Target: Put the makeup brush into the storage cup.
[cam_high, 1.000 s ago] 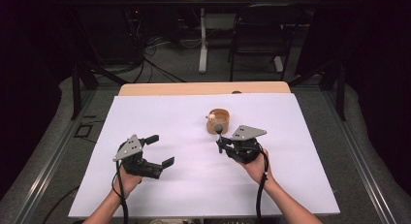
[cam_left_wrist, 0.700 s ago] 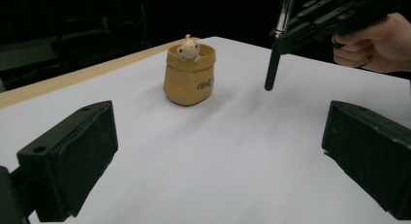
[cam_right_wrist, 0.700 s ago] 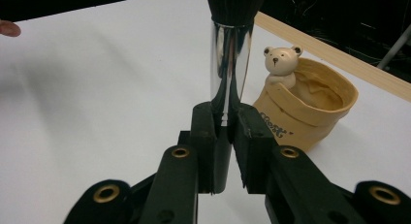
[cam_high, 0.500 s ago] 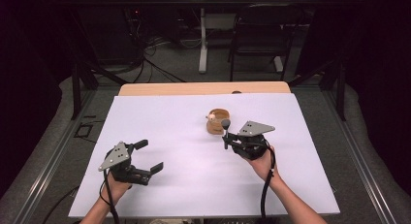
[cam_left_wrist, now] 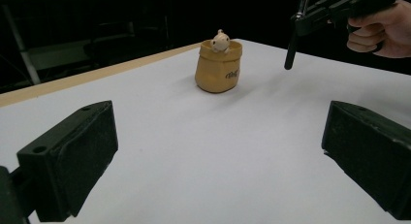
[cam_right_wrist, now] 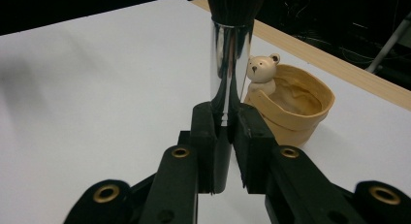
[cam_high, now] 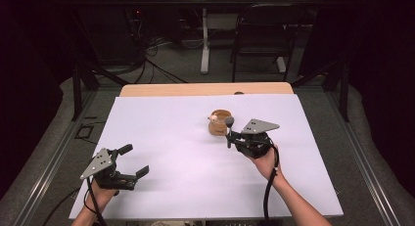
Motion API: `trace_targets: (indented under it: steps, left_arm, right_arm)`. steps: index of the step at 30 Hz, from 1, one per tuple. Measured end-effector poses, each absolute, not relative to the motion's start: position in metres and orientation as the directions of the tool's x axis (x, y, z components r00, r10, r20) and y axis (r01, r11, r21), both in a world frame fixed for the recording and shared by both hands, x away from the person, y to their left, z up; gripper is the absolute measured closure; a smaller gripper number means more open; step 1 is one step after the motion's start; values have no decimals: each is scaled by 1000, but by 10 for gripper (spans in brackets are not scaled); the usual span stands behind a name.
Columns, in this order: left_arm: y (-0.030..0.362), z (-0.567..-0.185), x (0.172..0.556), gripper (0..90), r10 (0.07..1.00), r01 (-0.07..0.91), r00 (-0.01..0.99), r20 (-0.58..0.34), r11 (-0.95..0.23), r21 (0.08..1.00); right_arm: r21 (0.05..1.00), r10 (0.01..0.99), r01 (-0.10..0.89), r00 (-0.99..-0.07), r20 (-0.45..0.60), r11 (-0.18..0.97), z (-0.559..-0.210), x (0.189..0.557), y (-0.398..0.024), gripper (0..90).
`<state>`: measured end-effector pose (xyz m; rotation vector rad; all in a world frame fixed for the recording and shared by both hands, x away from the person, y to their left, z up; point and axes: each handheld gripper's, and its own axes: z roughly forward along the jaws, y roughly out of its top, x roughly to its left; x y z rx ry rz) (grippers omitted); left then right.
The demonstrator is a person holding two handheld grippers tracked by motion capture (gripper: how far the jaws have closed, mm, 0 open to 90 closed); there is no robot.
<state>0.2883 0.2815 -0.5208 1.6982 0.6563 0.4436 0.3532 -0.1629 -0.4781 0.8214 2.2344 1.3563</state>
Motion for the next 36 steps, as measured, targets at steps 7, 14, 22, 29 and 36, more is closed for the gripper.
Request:
trace_targets:
  steps: [7, 14, 22, 29, 36]
  left_arm:
    - [285, -523, 283, 0, 625, 158, 780, -28, -153, 976]
    - [283, -524, 284, 0, 625, 163, 780, -22, -170, 972]
    - [282, -525, 284, 0, 625, 166, 781, -14, -186, 968]
    - [280, -525, 284, 0, 623, 164, 782, -8, -193, 967]
    - [280, -525, 284, 0, 622, 164, 783, -7, -195, 967]
  right_arm:
    - [897, 673, 277, -739, -31, 345, -473, 358, -165, 790]
    - [911, 685, 268, -729, -21, 313, -462, 362, -170, 790]
    - [915, 703, 277, -711, -10, 293, -456, 369, -179, 790]
    - [921, 715, 271, -699, -11, 279, -453, 378, -181, 790]
    - [930, 727, 266, -686, -3, 255, -447, 387, -180, 790]
